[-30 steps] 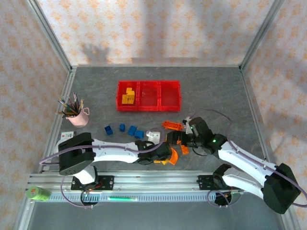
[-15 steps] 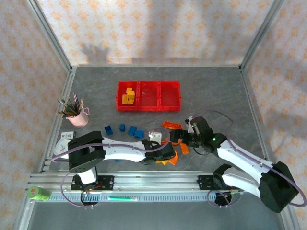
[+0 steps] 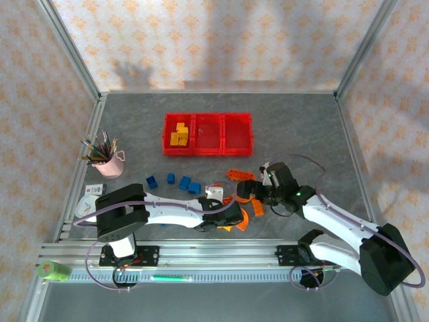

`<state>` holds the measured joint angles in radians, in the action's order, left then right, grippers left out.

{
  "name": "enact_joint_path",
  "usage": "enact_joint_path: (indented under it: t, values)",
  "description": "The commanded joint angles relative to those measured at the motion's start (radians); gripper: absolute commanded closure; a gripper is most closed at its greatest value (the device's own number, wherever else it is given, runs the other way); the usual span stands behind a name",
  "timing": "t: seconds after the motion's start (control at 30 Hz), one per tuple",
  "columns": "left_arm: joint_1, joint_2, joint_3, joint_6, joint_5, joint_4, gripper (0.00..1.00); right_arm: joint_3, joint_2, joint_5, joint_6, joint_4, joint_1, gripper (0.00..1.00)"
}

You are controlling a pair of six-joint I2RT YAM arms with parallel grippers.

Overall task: Sort the legos into containers by color
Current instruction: Pick up the lego from the middle-left of the table.

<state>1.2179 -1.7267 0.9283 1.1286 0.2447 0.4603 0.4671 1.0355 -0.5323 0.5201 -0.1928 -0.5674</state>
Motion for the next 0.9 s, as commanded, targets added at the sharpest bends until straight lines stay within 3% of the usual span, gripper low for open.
enact_joint_path:
  t: [0.0, 0.57, 0.87]
  values:
    - [0.005, -0.03, -0.024, 0.013, -0.02, -0.003, 0.54, -0.001, -0.003, -0.006, -0.017, 0.017, 0.004, 0.0]
    - [0.004, 0.03, -0.066, 0.028, -0.003, -0.056, 0.68, 0.016, -0.021, -0.02, -0.032, 0.009, 0.004, 0.0]
    - [0.001, 0.086, -0.047, 0.025, 0.047, 0.005, 0.68, 0.046, -0.034, -0.058, -0.032, 0.026, 0.004, 0.0]
